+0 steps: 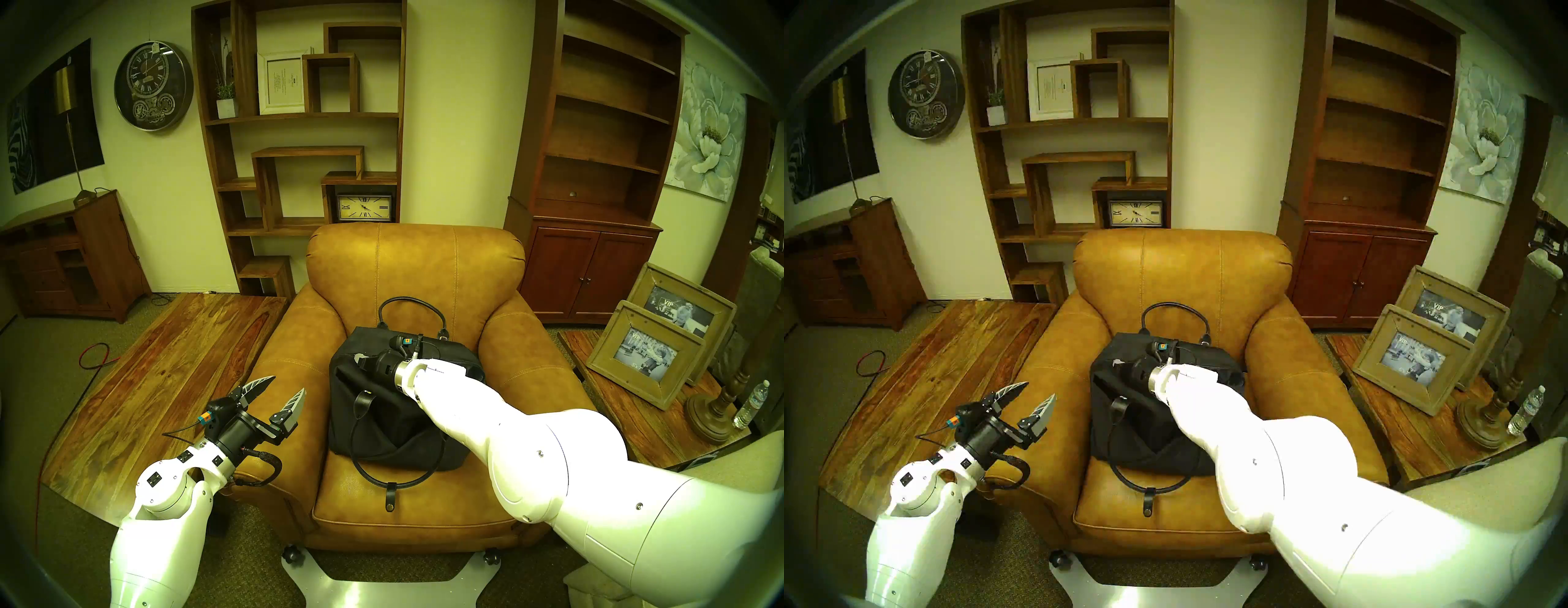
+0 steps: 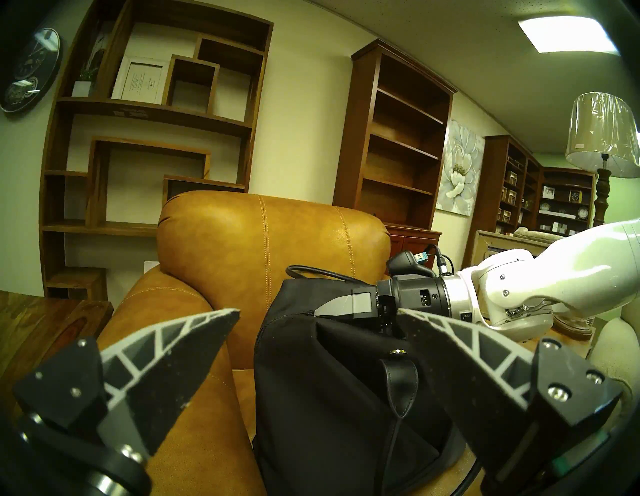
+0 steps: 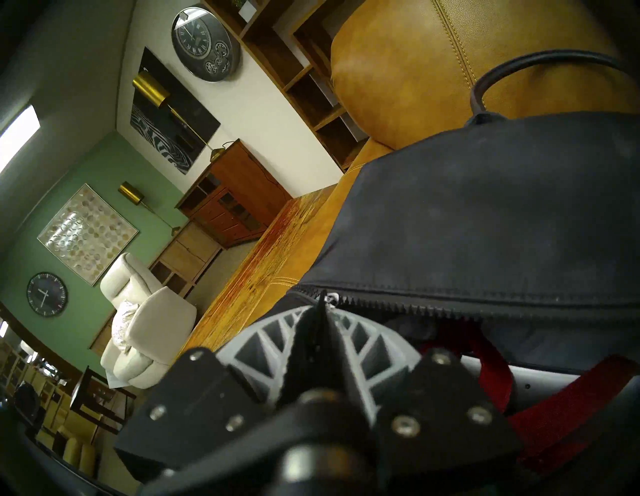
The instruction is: Close a bag with a zipper
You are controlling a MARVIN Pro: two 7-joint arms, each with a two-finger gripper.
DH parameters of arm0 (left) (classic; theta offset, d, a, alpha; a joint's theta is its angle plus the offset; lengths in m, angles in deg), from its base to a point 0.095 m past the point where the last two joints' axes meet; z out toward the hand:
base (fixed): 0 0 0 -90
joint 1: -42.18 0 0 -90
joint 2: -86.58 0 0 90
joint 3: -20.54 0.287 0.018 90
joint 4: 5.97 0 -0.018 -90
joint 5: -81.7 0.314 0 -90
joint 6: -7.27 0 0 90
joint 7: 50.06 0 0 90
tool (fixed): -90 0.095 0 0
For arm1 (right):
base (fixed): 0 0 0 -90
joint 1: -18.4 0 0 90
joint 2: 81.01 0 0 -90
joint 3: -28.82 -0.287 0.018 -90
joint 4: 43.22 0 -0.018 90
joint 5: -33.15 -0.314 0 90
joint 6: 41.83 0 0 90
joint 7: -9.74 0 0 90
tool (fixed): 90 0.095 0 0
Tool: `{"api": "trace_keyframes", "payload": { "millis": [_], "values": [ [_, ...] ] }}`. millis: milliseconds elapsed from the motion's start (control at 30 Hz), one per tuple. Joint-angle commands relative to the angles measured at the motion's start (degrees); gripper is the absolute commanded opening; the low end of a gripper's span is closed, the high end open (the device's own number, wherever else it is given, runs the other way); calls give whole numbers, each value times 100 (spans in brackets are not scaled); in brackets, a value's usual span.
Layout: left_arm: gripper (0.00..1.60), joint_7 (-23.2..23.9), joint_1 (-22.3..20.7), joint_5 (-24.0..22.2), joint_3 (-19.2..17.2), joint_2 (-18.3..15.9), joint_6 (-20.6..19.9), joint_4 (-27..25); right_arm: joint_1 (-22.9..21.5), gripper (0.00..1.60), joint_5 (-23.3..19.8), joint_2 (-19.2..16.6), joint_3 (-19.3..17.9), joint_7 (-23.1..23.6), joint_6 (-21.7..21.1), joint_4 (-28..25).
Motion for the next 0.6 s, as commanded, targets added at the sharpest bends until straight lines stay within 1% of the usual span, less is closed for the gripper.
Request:
{"api": "trace_keyframes", "payload": {
  "millis": [0, 33, 67, 100, 133, 167, 333, 367, 567],
  "values": [
    [160, -7, -8, -12, -9, 4, -11, -151, -72, 15, 11, 80, 18, 56, 41, -51],
    [160, -7, -8, -12, -9, 4, -11, -151, -70, 15, 11, 80, 18, 58, 42, -51],
    [160, -5, -9, -11, -9, 5, -10, -149, -98, 15, 154, 81, 155, -9, 43, -60],
    [160, -5, -9, -11, -10, 5, -10, -149, -100, 0, 154, 86, 155, -9, 41, -63],
    [160, -4, -9, -11, -10, 5, -10, -149, -101, 0, 157, 89, 153, -9, 40, -64],
    [160, -2, -11, -11, -10, 5, -7, -145, -129, 0, 329, 90, 324, -97, 76, -79],
    [160, -1, -11, -9, -11, 7, -8, -146, -137, 0, 381, 91, 333, -165, 87, -121],
    [160, 1, -12, -9, -12, 8, -8, -144, -156, 0, 460, 60, 397, -138, 86, -155],
    [160, 4, -13, -7, -14, 11, -8, -144, -168, 0, 530, -32, 405, -139, 29, -241]
  ]
}}
